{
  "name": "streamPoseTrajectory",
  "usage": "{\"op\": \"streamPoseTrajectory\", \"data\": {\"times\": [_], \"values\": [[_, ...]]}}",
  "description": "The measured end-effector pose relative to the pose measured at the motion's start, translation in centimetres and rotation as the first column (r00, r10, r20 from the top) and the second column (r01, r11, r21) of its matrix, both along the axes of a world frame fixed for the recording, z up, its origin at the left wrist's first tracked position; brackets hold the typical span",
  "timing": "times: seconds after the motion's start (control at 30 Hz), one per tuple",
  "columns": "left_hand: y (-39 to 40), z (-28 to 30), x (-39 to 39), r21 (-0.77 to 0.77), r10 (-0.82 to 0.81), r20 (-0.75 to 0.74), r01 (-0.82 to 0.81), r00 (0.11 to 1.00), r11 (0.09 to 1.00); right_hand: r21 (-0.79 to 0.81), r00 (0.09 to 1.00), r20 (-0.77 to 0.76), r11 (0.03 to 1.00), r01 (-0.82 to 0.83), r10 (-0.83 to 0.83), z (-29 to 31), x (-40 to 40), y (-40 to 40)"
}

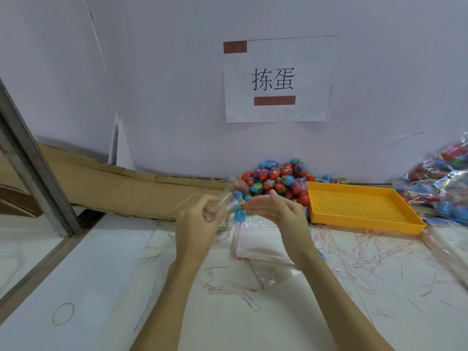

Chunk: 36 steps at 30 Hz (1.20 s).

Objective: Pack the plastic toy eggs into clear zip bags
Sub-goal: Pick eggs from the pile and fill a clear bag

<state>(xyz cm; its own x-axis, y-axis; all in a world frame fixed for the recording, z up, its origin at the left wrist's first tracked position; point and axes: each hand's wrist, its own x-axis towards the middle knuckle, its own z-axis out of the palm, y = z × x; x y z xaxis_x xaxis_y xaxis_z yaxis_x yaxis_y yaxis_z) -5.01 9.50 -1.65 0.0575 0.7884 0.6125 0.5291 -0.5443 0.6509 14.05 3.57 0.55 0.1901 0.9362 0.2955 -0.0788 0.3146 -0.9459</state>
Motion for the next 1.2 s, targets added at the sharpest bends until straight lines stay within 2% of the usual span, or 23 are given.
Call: {"op": "streamPoseTrajectory", "data": {"times": [0.07,0.1,0.17,0.2,0.27,0.4,0.47,0.53,0.6,0.67,0.77,0.83,0.97,1.1,1.2], "values": [[0.3,-0.1,0.0,-0.165,-0.003,0.225,0.041,0.974,0.985,-0.003,0.961,0.24,0.99,0.14,-0.135,-0.6,-0.1,0.4],[0.4,-0.1,0.0,-0.214,-0.002,0.29,0.067,0.957,0.975,0.005,0.893,0.41,0.98,0.199,-0.183,-1.2,-0.3,0.6],[0.6,-0.2,0.0,-0.277,0.002,0.357,0.104,0.934,0.955,0.008,0.656,0.736,0.971,0.237,-0.167,-2.4,-0.6,0.9],[0.7,-0.3,0.0,-0.302,0.008,0.376,0.114,0.927,0.947,-0.019,0.535,0.838,0.972,0.234,-0.112,-3.0,-0.8,1.1],[0.9,-0.5,0.1,-0.345,0.01,0.39,0.136,0.921,0.929,-0.078,0.393,0.919,0.968,0.237,-0.023,-4.0,-0.9,1.5],[0.7,-0.6,0.4,-0.339,-0.033,0.339,0.155,0.94,0.928,-0.03,0.234,0.971,0.958,0.286,-0.04,-4.7,-0.8,2.5],[0.6,-0.5,0.5,-0.343,-0.047,0.308,0.157,0.95,0.926,0.004,0.246,0.966,0.962,0.274,-0.074,-4.6,-0.9,2.7],[0.7,-0.6,0.5,-0.35,-0.052,0.3,0.16,0.953,0.923,0.105,0.311,0.931,0.956,0.275,-0.192,-4.5,-0.9,2.7],[0.8,-0.6,0.5,-0.36,-0.051,0.302,0.164,0.952,0.919,0.184,0.345,0.884,0.913,0.363,-0.315,-4.3,-0.5,2.8],[0.7,-0.6,0.7,-0.376,-0.054,0.296,0.168,0.954,0.911,0.107,0.337,0.899,0.887,0.449,-0.279,-4.1,0.0,2.9],[0.4,-0.5,0.8,-0.403,-0.067,0.25,0.167,0.966,0.9,-0.015,0.279,0.951,0.884,0.467,-0.131,-4.5,0.8,2.9],[0.2,-0.4,0.9,-0.414,-0.094,0.237,0.188,0.967,0.891,0.032,0.257,0.95,0.874,0.484,-0.177,-4.8,1.0,3.0],[-0.1,-0.4,1.0,-0.425,-0.124,0.201,0.2,0.972,0.883,0.143,0.306,0.885,0.831,0.537,-0.351,-4.2,0.9,3.1],[0.0,-0.5,1.0,-0.422,-0.122,0.156,0.178,0.98,0.889,0.004,0.252,0.96,0.902,0.431,-0.125,-4.7,1.2,3.1],[-0.1,-0.5,1.1,-0.422,-0.122,0.144,0.173,0.982,0.89,0.014,0.251,0.958,0.895,0.446,-0.14,-4.9,1.3,3.1]]}}
